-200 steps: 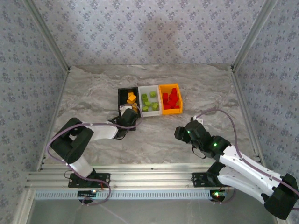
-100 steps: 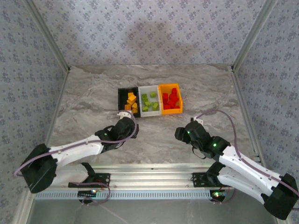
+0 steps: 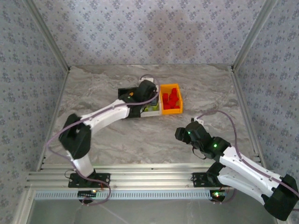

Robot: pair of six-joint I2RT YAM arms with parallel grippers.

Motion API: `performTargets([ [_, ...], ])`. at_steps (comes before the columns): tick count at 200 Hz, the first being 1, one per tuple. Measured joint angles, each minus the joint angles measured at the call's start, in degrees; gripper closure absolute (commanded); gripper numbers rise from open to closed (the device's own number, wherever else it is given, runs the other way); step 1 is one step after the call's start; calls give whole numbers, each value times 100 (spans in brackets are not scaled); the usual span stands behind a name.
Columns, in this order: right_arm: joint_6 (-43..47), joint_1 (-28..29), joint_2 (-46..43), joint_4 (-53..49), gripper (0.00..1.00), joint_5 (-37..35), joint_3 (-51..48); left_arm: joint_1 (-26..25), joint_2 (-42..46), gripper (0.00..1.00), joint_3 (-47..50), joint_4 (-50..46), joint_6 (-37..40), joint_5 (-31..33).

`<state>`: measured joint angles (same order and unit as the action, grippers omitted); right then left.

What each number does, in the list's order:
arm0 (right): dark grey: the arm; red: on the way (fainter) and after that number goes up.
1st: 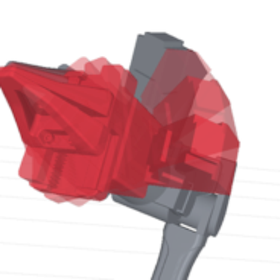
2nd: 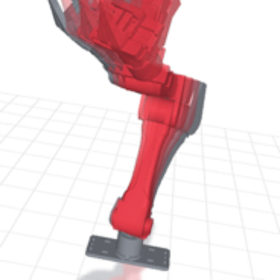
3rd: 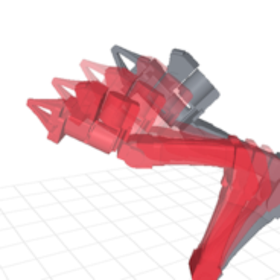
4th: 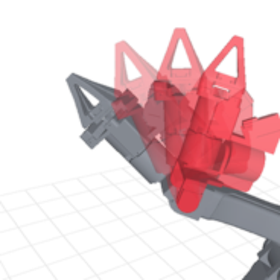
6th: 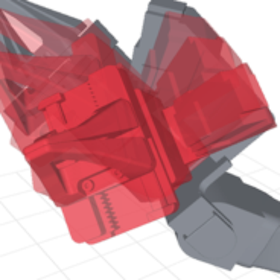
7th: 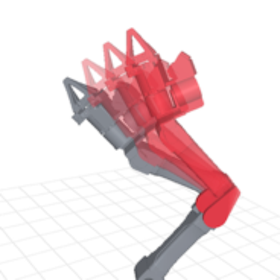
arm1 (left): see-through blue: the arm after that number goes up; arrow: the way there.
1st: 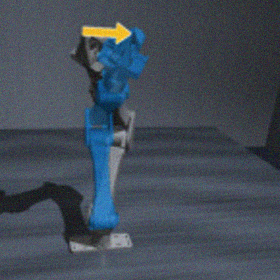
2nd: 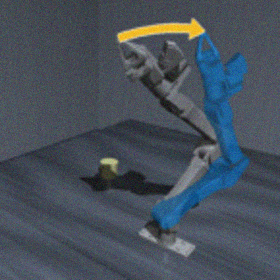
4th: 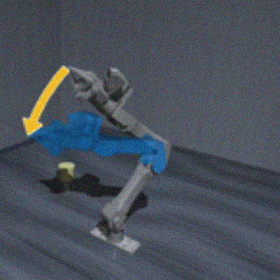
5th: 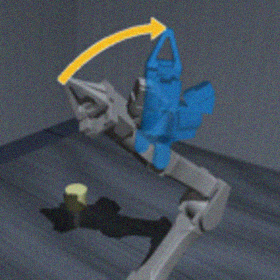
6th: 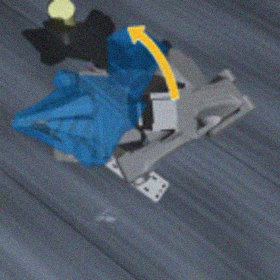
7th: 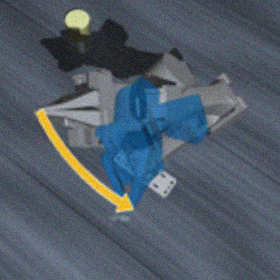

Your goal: Sort the legos into containers by color

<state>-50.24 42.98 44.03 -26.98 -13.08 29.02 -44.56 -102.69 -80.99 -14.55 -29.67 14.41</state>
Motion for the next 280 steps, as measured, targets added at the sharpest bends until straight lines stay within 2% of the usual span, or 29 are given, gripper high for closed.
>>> performTargets([
  [17, -2, 0, -92, -79, 28, 2, -4, 131, -603, 61, -398, -229, 37, -31],
  [26, -11, 0, -138, -116, 28, 2, -4, 197, -855, 55, -560, -326, 55, -33],
  [50, -17, 0, -212, -181, 27, 2, -4, 343, -1250, 23, -903, -560, 103, -33],
  [79, -15, 0, -214, -208, 23, 2, -4, 376, -1213, 5, -1047, -638, 111, -107],
  [81, -17, 0, -214, -205, 21, 2, -4, 369, -1196, 2, -1047, -634, 133, -118],
  [83, -15, 0, -214, -205, 13, 2, -4, 365, -1172, 1, -1045, -634, 120, -118],
  [86, -17, 0, -214, -203, 6, 2, -4, 361, -1143, 1, -1043, -636, 109, -122],
  [93, -4, 0, -208, -201, 0, -2, -4, 339, -1025, 1, -986, -586, 111, -144],
  [117, 9, -11, -122, -181, 0, -42, 15, 236, -61, 1, -345, -354, 144, -177],
  [146, 2, -11, 26, -164, 0, -306, 98, 118, 1869, 1, 975, 223, 205, -85],
  [176, -57, -9, 105, -107, 0, -772, 256, 184, 3755, 1, 2420, 686, 573, 627],
  [199, -57, -13, 127, -44, 0, -1027, 286, 599, 4544, 0, 3305, 782, 1110, 1104],
  [216, -33, -90, 199, -4, 0, -1215, 343, 1139, 4754, 0, 3823, 839, 1432, 1480],
  [241, 278, -369, 343, 240, 0, -1443, 378, 2341, 4592, 1, 4481, 1176, 1727, 1738],
  [259, 699, -568, 455, 518, 0, -1484, 382, 3167, 4004, 0, 4760, 1537, 1790, 1832],
  [280, 1082, -728, 588, 802, 0, -1576, 393, 3628, 3117, 0, 4927, 2111, 1982, 1888],
])
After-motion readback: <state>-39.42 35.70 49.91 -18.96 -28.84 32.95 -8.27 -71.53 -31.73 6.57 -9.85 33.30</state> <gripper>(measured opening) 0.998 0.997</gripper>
